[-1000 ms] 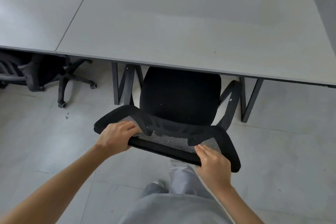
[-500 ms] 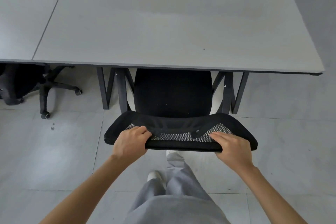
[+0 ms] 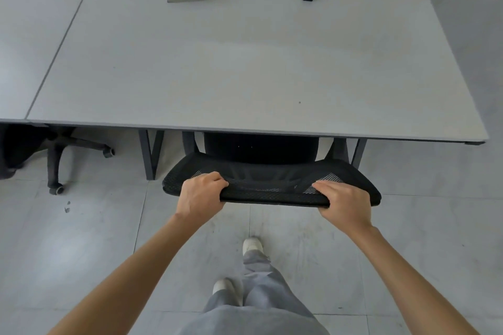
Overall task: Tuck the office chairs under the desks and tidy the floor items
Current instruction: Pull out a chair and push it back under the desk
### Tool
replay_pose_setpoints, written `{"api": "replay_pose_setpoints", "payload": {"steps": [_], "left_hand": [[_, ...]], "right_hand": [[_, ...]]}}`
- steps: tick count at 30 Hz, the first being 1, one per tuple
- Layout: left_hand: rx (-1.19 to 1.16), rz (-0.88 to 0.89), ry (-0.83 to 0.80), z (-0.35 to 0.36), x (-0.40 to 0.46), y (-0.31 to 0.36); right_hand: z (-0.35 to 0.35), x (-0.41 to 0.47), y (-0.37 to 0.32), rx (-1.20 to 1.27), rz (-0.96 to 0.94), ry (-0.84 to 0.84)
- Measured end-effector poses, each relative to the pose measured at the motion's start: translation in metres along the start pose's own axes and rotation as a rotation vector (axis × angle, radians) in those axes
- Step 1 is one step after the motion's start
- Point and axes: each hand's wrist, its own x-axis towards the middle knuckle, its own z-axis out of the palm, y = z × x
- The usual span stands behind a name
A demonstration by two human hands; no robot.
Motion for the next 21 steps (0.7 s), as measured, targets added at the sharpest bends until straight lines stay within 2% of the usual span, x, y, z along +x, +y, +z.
{"api": "replay_pose_setpoints", "payload": {"steps": [7,11,21], "left_hand": [[0.003,-0.022,-0.004,-0.005,0.051,0.014],[0.032,0.01,-0.048,-0.009,0.068,0.001],[0.024,-0.001,0.042,-0.006,0.066,0.002]], "right_hand": [[-0.005,0.051,0.041,0.0,0.054,-0.115],[0.006,0.056,0.04,-0.013,0.062,-0.09],[0.007,0.057,0.038,-0.004,0.086,-0.1]]}}
